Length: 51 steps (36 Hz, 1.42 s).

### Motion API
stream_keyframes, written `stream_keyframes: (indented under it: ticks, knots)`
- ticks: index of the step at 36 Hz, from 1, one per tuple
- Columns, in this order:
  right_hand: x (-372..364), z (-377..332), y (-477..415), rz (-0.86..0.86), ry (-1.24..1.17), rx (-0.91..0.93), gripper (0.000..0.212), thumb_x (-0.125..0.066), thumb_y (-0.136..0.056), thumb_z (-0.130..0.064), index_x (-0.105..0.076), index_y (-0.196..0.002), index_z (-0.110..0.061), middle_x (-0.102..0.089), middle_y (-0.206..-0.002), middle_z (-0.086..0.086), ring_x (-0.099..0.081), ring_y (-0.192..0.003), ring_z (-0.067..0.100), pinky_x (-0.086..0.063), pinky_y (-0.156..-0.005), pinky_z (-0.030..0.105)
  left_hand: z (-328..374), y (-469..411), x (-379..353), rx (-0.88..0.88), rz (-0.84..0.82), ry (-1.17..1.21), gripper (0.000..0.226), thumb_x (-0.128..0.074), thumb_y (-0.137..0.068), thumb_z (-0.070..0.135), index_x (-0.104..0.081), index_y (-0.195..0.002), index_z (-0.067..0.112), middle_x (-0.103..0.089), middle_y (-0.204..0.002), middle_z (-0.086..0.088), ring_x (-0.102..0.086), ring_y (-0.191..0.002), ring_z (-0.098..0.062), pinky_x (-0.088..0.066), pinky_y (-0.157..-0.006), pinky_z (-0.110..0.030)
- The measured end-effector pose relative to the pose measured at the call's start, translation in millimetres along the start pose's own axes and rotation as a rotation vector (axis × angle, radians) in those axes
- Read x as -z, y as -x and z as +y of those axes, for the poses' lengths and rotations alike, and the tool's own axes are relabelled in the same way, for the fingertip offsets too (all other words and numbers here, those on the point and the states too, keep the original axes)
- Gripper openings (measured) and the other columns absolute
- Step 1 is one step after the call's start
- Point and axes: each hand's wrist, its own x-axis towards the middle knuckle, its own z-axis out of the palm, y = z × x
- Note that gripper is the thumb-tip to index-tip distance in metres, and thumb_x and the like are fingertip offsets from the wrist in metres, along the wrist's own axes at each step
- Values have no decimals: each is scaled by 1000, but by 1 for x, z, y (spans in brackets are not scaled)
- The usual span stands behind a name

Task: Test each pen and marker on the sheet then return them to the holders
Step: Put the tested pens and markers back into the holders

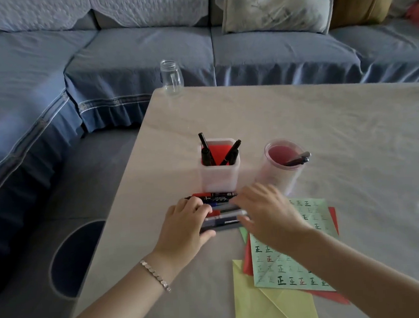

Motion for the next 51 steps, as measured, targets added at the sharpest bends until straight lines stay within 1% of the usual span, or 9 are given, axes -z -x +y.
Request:
stream_keyframes:
  ticks: [5,20,24,26,31,34,39,46,51]
  knots:
    - [-33,-12,-3,-267,21,-4,44,-55,-85,-26,-45,-126,-16,-47,-127,0,-42,-120,20,-29,-103,31,6,-2,-1,102,-86,-13,43,-57,-85,42,-49,-119,17,-41,-120,0,-37,-114,-20,-29,-92,-28]
    - [-33,-13,-12,-371,66,-1,30,-42,-94,-32,-49,-116,-12,-48,-118,3,-44,-113,21,-31,-94,31,-5,8,-11,87,65,64,29,-84,-62,23,-62,-78,14,-56,-78,-1,-57,-76,-28,-36,-64,-32]
    - [-35,-19,-9,-326,112,30,18,-72,-72,-22,-63,-84,-12,-61,-82,2,-60,-75,19,-48,-64,29,-1,9,-8,68,97,96,21,-76,-73,25,-62,-82,12,-60,-82,0,-57,-83,-27,-37,-68,-33]
    - [-32,-20,-9,-349,93,13,15,-59,-84,-17,-57,-99,-12,-58,-97,2,-56,-87,20,-44,-76,29,0,8,-3,46,150,181,20,-76,-72,24,-60,-81,14,-59,-77,3,-59,-77,-25,-39,-64,-32]
    - [-9,-14,-7,-255,-476,-371,15,-34,-98,-19,-45,-102,-10,-49,-75,-1,-44,-61,14,-33,-51,24,16,-1,27,344,440,752,49,-75,-75,15,-43,-111,24,-56,-92,9,-57,-78,1,-46,-68,-13]
    - [17,-12,1,-234,-1200,-595,16,-37,-98,-15,-51,-100,-8,-36,-59,-4,-31,-48,8,-27,-45,22,17,-6,29,512,314,938,49,-72,-79,17,-40,-114,24,-56,-94,9,-58,-79,5,-44,-67,-6]
    - [40,-3,23,-242,-1614,-648,32,-38,-85,-42,-62,-91,-22,-32,-54,-4,-23,-45,9,-20,-42,18,18,5,7,223,36,415,44,-71,-79,30,-54,-119,21,-53,-111,15,-50,-106,-4,-33,-84,-9]
    - [55,5,35,-129,-1280,-690,20,-36,-96,-16,-56,-93,-14,-53,-72,2,-49,-68,14,-47,-71,27,17,4,-10,90,-52,81,42,-83,-62,35,-67,-95,15,-59,-92,3,-58,-87,-22,-40,-76,-29]
    - [79,20,21,180,-656,-550,21,-49,-92,-17,-54,-72,-21,-41,-52,-7,-38,-40,2,-30,-40,13,18,-6,-4,55,-129,25,33,-56,-88,39,-53,-112,18,-49,-113,5,-42,-107,-17,-30,-90,-24]
